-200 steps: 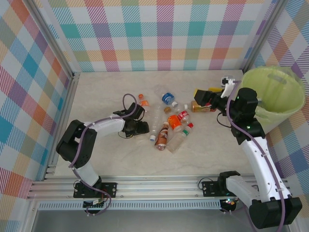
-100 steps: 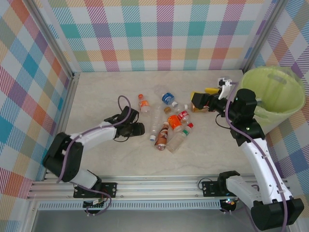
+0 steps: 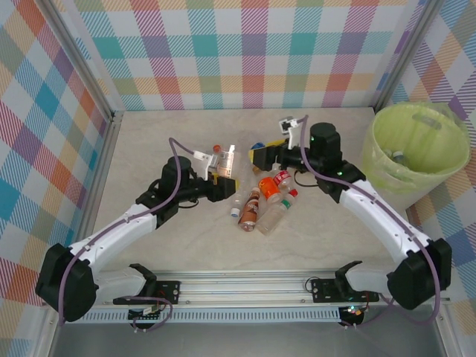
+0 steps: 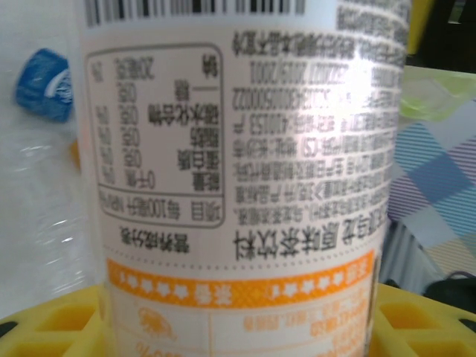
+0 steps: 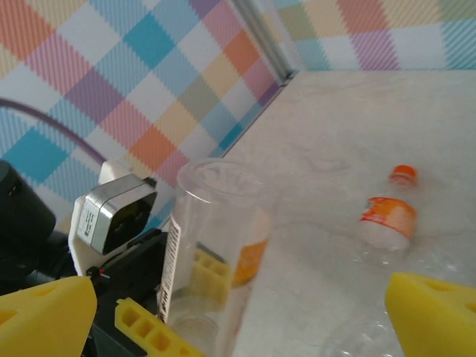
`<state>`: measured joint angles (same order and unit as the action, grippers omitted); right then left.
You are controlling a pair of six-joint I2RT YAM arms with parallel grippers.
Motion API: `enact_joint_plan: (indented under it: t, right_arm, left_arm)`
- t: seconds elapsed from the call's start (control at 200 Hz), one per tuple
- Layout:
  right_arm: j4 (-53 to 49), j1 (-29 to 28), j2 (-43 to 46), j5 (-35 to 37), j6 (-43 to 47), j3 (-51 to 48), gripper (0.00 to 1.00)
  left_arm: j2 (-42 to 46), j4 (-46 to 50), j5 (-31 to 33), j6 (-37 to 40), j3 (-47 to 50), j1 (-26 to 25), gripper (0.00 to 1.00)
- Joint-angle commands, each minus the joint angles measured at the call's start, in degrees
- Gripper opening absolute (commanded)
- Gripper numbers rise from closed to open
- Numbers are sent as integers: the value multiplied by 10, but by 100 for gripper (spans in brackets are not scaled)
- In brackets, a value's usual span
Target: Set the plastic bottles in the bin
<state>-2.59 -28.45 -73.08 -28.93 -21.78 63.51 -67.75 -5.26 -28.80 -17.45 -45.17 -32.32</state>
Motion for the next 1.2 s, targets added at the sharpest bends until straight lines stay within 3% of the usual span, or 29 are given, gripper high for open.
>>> enact_joint_plan:
  t: [0.0,0.135,0.3,0.365,0.455,0.58,0.675,0.73,0.795,1.01,1.195]
  right_arm:
    - [7,-24,-31,-52,18,57,100]
    - [-39,-44,-74,-46,36,94,100]
    - [5,-51,-94,-42,1,84,99]
    - [19,-51,-95,-55,-1,84,94]
    - [22,-51,-97,-81,3,89,77]
    - [14,-51,-91,-123,23,94,65]
    - [8,-51,-78,-113,28,87,56]
    - [-4,-50,-71,-97,31,86,54]
    - [-20,-50,-64,-71,39,87,54]
    - [-91,-36,-29,36,86,102,54]
    - [-212,-25,17,232,176,156,54]
  left_arm:
    - [-11,-43,-92,19,-41,-9,42]
    - [-17,-64,-93,19,-42,-14,43]
    - [-19,-93,-100,20,-31,-20,44]
    - [-21,-94,-100,19,-31,-21,45]
    - [-26,-98,-98,11,-31,-22,46]
    - [-30,-83,-77,7,-33,-23,56]
    - [-24,-70,-48,5,-31,-23,79]
    - [-17,-71,-27,4,-22,-23,92]
    - [-8,-82,-14,3,-9,-23,99]
    - [14,-90,31,-2,17,-23,100]
    - [19,-64,86,-13,21,-23,100]
